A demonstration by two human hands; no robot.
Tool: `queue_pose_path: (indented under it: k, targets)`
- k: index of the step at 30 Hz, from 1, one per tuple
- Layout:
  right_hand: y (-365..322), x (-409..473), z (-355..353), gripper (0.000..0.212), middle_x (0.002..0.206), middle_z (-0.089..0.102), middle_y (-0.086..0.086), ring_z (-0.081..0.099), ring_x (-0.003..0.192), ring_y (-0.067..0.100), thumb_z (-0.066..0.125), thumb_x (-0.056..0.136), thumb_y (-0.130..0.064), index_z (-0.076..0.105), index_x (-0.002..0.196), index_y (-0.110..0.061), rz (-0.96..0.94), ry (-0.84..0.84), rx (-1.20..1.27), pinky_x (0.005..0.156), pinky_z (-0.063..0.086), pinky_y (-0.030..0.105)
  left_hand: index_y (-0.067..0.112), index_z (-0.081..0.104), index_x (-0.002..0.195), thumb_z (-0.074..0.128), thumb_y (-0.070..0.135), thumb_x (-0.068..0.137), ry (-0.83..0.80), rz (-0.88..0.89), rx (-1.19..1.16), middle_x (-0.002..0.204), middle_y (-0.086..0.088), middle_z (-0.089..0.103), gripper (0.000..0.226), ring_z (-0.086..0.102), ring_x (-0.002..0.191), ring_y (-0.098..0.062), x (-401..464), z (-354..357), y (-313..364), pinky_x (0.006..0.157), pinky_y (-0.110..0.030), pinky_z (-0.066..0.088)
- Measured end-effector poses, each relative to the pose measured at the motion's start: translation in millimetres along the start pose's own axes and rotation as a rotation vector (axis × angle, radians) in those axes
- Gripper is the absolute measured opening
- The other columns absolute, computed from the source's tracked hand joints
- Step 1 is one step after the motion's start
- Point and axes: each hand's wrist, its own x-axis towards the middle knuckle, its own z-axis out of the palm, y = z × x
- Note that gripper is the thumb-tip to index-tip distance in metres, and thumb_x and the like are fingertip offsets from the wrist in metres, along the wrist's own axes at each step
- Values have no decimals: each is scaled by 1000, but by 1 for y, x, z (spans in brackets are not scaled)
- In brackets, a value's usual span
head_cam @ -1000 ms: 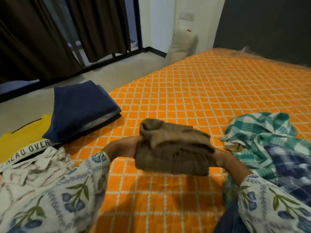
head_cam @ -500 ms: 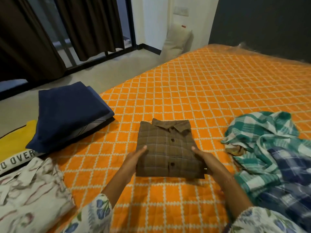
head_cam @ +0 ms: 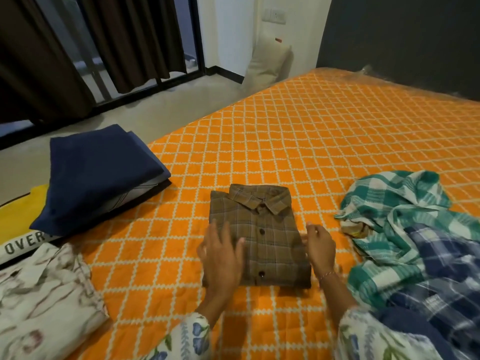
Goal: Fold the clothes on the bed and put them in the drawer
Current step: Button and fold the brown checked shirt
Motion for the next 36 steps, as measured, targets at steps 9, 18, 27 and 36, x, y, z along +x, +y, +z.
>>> queue_pose_path:
  k: [9, 18, 27, 36]
  targets:
    - [-51, 89, 26, 27, 89, 55, 20, 49, 79, 29, 67, 88, -22, 53, 72, -6, 218, -371, 267, 57, 41, 31, 25, 48, 138, 12, 65, 94, -441, 612, 316, 145, -7, 45, 70, 38, 136, -22, 17, 54, 18, 110, -50, 26]
    - [-44, 88, 63, 34, 82, 58, 14, 52, 71, 31, 46, 100, -25, 50, 128, -6, -68, -10, -49, 57, 38, 35, 26, 21, 150, 19, 70, 92, -400, 701, 209, 158, -6, 14, 73, 19, 145, -24, 21, 57, 9, 109, -49, 4]
    - [-5, -10, 81, 93, 151, -29, -1, -26, 142, 23, -21, 65, -85, -15, 145, -36, -561, -266, -755, 109, -20, 53, 25, -10, 150, -4, 54, 93, -436, 79, 273, 158, -8, -14, 65, -5, 147, -25, 41, 44, -5, 116, -51, 3]
    - [-10, -1, 15, 77, 128, 54, 23, 51, 114, 39, 29, 88, -68, 50, 129, -6, 26, -149, -452, 92, 42, 46, 1, 35, 139, 50, 57, 89, -382, -638, -286, 148, -23, 29, 76, 41, 127, -39, 55, 10, -46, 98, -48, 42]
